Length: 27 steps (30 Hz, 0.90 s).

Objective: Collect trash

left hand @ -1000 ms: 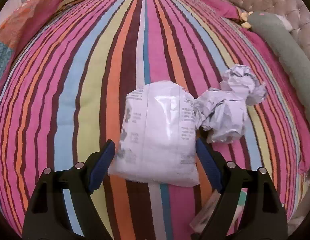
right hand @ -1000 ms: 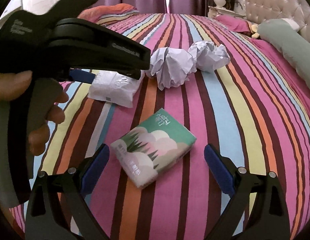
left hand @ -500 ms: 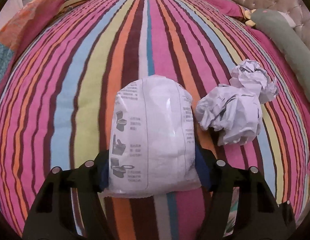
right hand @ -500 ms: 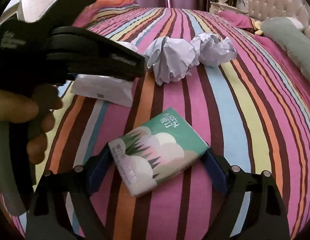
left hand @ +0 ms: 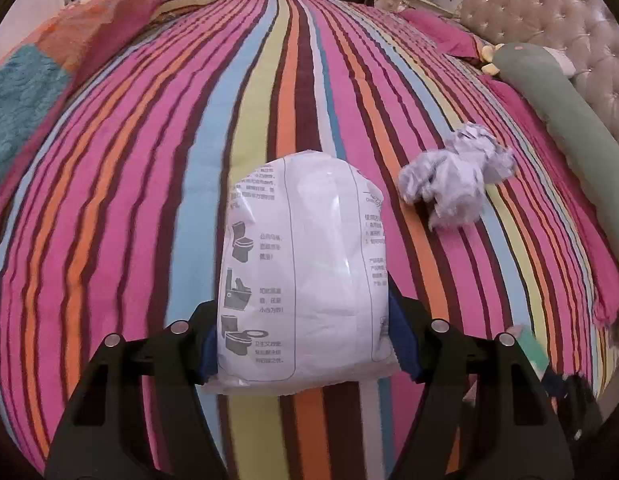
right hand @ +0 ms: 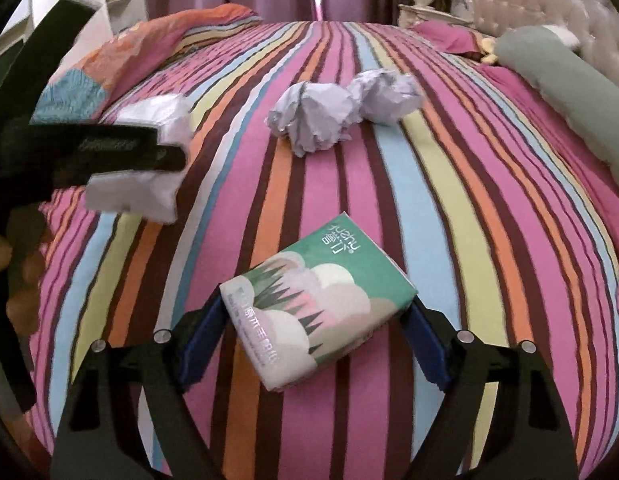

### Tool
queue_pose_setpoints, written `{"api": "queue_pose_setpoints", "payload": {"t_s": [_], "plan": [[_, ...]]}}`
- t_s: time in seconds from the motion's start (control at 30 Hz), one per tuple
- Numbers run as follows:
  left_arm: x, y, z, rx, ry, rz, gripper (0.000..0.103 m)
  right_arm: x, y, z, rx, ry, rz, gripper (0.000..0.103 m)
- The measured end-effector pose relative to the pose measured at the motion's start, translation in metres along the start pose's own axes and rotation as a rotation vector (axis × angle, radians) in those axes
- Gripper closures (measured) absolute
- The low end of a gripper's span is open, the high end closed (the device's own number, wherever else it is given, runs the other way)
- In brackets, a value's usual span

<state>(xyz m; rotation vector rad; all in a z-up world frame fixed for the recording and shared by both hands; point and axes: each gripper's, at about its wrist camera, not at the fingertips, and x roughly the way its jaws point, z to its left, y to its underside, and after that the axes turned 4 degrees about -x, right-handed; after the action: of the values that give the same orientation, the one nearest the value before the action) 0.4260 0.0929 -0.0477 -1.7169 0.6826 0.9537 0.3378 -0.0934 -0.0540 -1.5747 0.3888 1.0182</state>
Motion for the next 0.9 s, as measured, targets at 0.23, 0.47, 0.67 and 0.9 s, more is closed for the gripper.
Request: {"api": "queue_pose_setpoints", "payload": {"t_s": [0.23,0.47,0.67,0.9], "plan": [[-0.038,0.047,0.016,-0.009,0.020,0.000,0.037,-0.028,0.022,-0.015,0.092,0.010,0.008,0.024],[-0.075,0.093,0.025,-0.021,0.053,-0.007,0.037,-0.057,0.049,-0.014,0.118,0.012,-0.001,0.024],[-0.108,0.130,0.028,0.005,0.065,-0.034,0.037,-0.080,0.069,-0.012,0.127,0.013,-0.016,0.024],[-0.136,0.180,0.032,0.019,0.078,-0.044,0.037,-0.104,0.090,-0.009,0.153,0.006,-0.035,0.024]]}}
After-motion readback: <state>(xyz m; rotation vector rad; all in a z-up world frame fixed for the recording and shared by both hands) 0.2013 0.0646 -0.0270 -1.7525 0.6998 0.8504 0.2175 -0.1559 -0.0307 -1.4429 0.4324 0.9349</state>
